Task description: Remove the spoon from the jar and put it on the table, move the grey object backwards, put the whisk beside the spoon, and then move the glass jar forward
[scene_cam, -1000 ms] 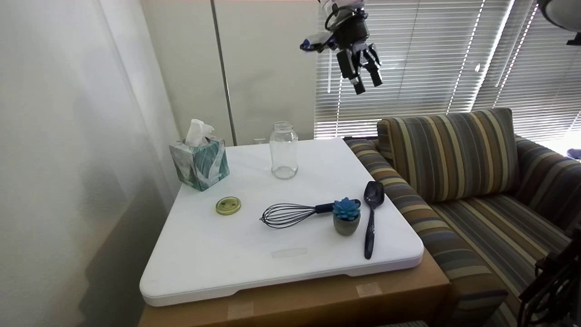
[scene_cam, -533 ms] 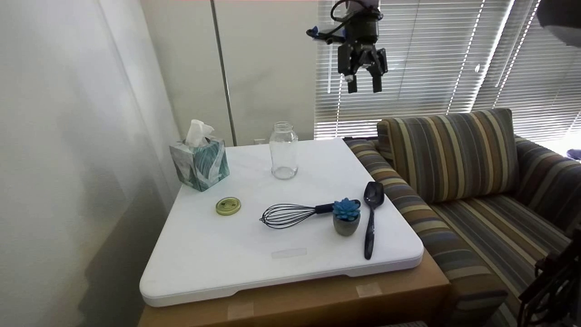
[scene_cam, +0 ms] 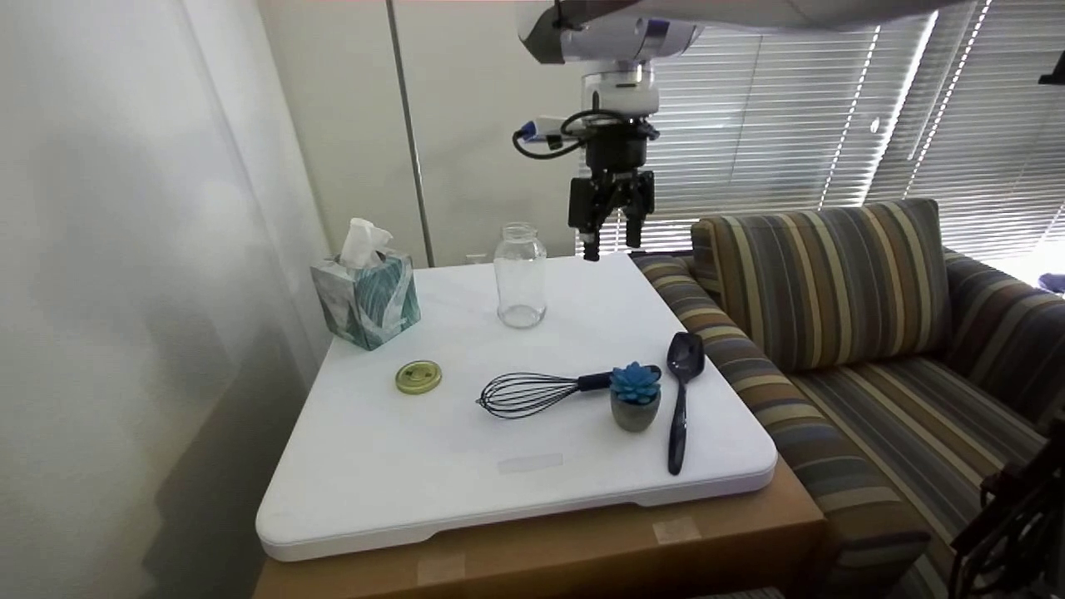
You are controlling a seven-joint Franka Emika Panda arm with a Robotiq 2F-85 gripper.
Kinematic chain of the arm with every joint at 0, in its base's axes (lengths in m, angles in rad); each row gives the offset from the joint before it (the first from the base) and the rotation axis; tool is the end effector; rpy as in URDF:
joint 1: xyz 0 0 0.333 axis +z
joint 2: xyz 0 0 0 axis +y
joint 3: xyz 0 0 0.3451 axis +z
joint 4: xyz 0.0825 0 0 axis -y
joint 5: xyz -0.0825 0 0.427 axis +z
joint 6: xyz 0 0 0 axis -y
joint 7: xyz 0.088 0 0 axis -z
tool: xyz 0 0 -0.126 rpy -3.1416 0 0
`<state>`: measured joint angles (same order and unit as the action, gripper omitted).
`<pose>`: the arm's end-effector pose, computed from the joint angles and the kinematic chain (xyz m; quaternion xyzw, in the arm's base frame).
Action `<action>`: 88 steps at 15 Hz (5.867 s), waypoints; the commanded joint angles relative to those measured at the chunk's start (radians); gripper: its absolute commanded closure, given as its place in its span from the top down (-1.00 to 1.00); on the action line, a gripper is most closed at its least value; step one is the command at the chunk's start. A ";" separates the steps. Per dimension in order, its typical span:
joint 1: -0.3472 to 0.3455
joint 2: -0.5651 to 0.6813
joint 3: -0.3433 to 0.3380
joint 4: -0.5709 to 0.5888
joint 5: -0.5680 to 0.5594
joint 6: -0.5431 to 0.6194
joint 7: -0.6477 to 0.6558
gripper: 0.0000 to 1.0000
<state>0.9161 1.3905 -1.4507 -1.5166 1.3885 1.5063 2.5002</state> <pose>0.7286 0.0203 0.2151 0.0308 -0.9958 -0.0516 0.0691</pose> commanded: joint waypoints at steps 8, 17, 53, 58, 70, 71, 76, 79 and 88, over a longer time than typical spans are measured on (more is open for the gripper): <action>0.240 -0.150 0.117 -0.247 -0.172 0.213 0.001 1.00; 0.052 -0.029 0.096 -0.033 -0.103 0.097 0.117 1.00; -0.851 -0.423 1.175 0.577 -1.177 -0.640 0.112 1.00; -0.777 -0.489 1.110 0.370 -1.073 -0.244 0.100 1.00; -0.719 -0.488 1.115 0.240 -0.965 -0.046 0.102 1.00; -0.725 -0.498 1.129 0.224 -0.960 -0.036 0.096 1.00; -0.691 -0.560 1.129 0.084 -0.891 0.145 0.087 1.00; -0.658 -0.588 1.123 -0.011 -0.838 0.349 0.081 1.00; -0.563 -0.645 1.115 -0.203 -0.845 0.605 0.083 1.00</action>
<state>0.3203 0.8180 -0.3258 -1.6053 0.5467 2.0483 2.6015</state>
